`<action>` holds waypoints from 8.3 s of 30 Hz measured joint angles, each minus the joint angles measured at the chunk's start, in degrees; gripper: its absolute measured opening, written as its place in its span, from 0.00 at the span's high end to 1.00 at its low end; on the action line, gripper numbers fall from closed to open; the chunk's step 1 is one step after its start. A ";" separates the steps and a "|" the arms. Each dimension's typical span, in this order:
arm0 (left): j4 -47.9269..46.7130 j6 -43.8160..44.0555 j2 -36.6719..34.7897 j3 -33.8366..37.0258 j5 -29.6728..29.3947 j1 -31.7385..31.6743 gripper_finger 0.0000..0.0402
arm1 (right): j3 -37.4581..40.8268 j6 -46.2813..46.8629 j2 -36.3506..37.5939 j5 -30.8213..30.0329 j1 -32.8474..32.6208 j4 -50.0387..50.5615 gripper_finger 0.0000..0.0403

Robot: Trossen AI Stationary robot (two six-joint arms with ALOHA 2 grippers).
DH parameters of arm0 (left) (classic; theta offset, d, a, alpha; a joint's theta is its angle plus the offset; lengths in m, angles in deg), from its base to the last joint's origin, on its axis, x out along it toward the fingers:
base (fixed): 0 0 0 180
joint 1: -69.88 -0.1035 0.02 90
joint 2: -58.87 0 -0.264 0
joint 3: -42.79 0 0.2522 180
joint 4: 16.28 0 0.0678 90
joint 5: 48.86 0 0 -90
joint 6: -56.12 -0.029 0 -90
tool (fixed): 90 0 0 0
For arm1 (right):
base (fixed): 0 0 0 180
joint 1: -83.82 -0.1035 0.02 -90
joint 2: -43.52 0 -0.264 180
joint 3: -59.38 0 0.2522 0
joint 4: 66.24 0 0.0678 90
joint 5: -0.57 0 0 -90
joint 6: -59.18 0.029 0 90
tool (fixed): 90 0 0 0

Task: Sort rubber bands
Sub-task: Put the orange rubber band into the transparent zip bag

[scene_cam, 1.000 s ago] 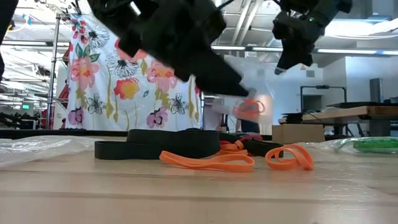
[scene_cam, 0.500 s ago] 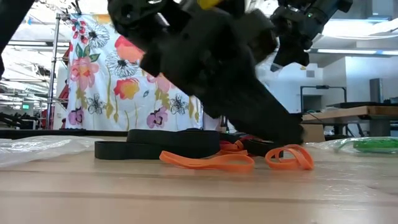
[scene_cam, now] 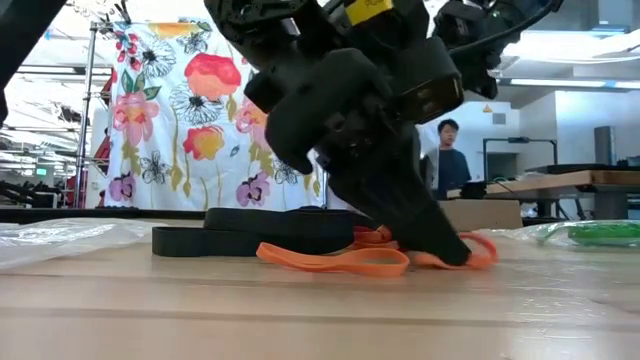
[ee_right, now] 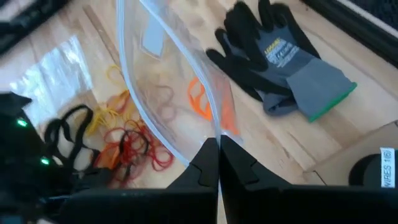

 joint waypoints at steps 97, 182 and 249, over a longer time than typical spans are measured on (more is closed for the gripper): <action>-36.79 3.27 -41.67 -1.33 -45.33 2.22 0.63 | -1.30 8.26 -3.18 -2.25 -15.50 -6.23 1.00; -8.29 -3.84 -33.55 1.42 -39.03 1.56 1.00 | -1.27 14.57 -11.71 -9.24 -34.23 -13.20 1.00; -21.23 15.29 -34.15 8.85 -40.70 10.61 0.72 | -1.29 11.28 1.69 -22.49 -33.47 -2.25 1.00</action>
